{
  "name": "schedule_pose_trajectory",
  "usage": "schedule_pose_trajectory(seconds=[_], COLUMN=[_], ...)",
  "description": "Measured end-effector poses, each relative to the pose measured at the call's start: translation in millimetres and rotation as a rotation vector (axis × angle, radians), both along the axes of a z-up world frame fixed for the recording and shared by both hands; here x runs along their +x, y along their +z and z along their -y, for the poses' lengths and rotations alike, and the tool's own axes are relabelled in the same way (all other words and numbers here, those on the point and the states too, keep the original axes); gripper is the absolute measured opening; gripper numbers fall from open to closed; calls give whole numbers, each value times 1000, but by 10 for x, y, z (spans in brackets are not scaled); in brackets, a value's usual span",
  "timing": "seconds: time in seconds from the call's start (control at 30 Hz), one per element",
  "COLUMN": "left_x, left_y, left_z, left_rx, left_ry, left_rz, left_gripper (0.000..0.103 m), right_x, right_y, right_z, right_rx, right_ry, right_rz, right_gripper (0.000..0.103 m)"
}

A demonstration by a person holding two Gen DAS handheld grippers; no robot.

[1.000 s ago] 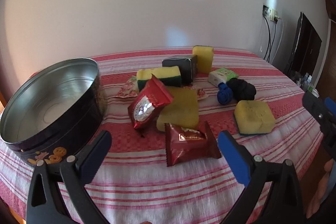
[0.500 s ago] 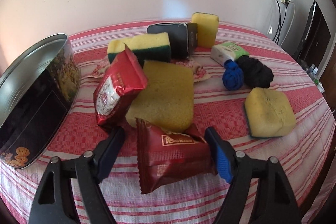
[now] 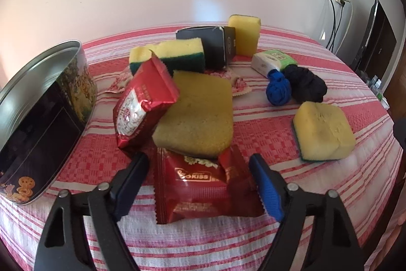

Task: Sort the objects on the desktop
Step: 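Grasp the red snack packet with the left tool while the right tool grasps the yellow sponge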

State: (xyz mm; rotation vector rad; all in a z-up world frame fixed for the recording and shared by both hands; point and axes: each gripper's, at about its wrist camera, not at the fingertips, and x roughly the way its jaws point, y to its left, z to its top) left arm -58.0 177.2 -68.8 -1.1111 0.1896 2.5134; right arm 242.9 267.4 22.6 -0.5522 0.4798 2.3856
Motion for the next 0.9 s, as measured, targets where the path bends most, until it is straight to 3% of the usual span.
schedule_pose_trajectory(seconds=[0.07, 0.2, 0.3, 0.5, 0.73, 0.77, 0.87, 0.9], left_x=[45, 60, 117, 295, 187, 198, 222, 213], left_y=[13, 32, 82, 231, 267, 261, 235, 226], left_z=[8, 70, 185, 265, 571, 612, 712, 720], left_rx=[1, 71, 163, 172, 207, 212, 219, 224], left_ry=[-36, -80, -95, -63, -20, -15, -7, -7], left_rz=[-23, -24, -55, -181, -174, -176, -175, -170], left_gripper=[60, 51, 51, 51, 51, 51, 51, 51], right_x=[-12, -62, -114, -437, -1005, -1046, -1120, -1112], right_y=[-3, -41, -85, -99, -327, -340, -343, -340], right_z=[13, 5, -13, 66, 48, 65, 124, 148], right_rx=[1, -24, -54, -110, -273, -260, -180, -148], right_ry=[4, 28, 56, 193, 280, 274, 241, 236], right_rz=[5, 19, 24, 60, 181, 191, 256, 279], right_gripper=[103, 103, 102, 102, 103, 102, 89, 76])
